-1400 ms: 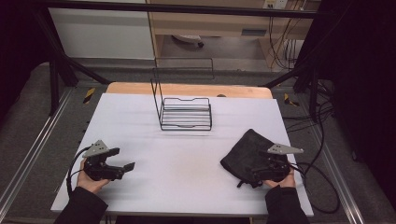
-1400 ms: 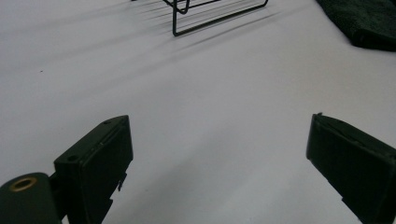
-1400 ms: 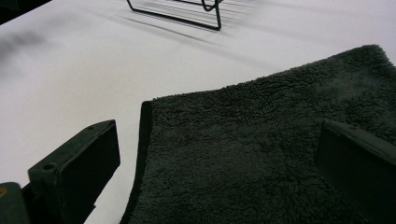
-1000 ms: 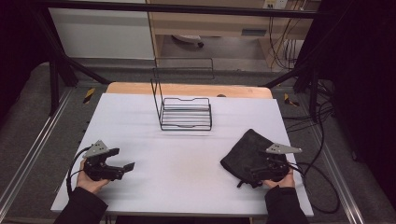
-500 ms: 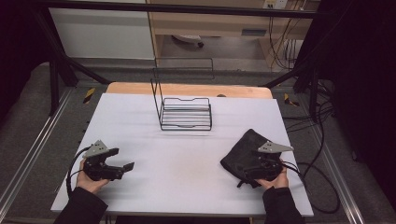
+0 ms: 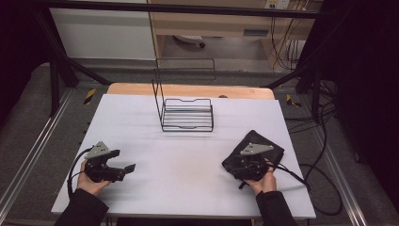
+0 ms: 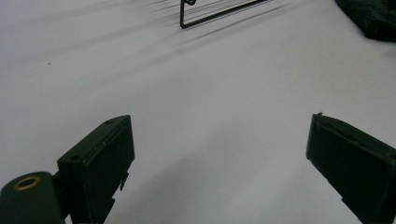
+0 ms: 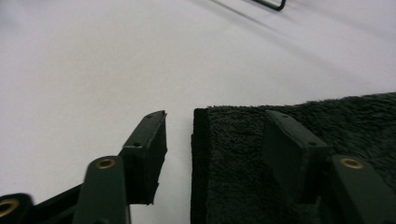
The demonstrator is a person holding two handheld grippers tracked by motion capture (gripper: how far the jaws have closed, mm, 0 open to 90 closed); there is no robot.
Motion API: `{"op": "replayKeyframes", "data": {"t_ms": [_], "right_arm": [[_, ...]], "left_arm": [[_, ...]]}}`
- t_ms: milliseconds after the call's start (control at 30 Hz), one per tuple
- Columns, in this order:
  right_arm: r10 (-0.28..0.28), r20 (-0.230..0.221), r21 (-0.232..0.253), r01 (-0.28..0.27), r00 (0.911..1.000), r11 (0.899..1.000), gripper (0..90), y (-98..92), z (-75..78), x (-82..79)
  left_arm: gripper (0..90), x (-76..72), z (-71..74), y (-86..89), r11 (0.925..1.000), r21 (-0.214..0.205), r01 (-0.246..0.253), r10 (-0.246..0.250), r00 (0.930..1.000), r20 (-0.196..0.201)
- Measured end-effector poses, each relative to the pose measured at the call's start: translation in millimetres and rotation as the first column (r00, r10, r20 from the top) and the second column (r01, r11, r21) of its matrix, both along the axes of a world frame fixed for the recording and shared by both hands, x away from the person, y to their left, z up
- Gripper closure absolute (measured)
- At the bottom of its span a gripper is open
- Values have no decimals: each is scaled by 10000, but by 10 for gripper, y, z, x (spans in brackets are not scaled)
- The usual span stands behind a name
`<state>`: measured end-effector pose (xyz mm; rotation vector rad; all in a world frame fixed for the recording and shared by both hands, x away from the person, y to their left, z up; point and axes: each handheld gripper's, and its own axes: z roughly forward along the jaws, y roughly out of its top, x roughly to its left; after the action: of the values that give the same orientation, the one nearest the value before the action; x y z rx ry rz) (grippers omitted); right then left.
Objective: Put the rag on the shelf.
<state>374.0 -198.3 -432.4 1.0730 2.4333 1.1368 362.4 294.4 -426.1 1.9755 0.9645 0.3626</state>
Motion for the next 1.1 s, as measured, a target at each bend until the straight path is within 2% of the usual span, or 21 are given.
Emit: {"op": "replayKeyframes", "data": {"t_ms": [100, 233, 367, 533, 733, 1100], "right_arm": [[34, -124, -220, -37, 9999, 9998, 488, 50, -51, 34], [118, 150, -667, -108, 9998, 9977, 575, 64, -86, 46], [271, 362, -1014, -233, 9990, 9946, 601, 94, -130, 46], [266, 470, -1117, -212, 9985, 9935, 638, 105, -143, 47], [-33, 475, -1054, 83, 9989, 9944, 786, 106, -144, 65], [-86, 462, -869, 126, 9989, 9961, 834, 101, -103, 66]], "left_arm": [[78, -1, 2, 1, 10000, -13, 1, -1, 10000, 7], [78, 1, -2, -6, 10000, -8, -1, 1, 10000, -11], [79, 1, -2, -7, 10000, -4, -21, 21, 10000, -26], [79, -1, -1, -8, 10000, 19, -20, 20, 10000, -19], [81, -1, 0, -7, 10000, 13, -27, 27, 10000, -25], [83, 6, -4, -4, 10000, 42, -16, 16, 10000, -40]]}}
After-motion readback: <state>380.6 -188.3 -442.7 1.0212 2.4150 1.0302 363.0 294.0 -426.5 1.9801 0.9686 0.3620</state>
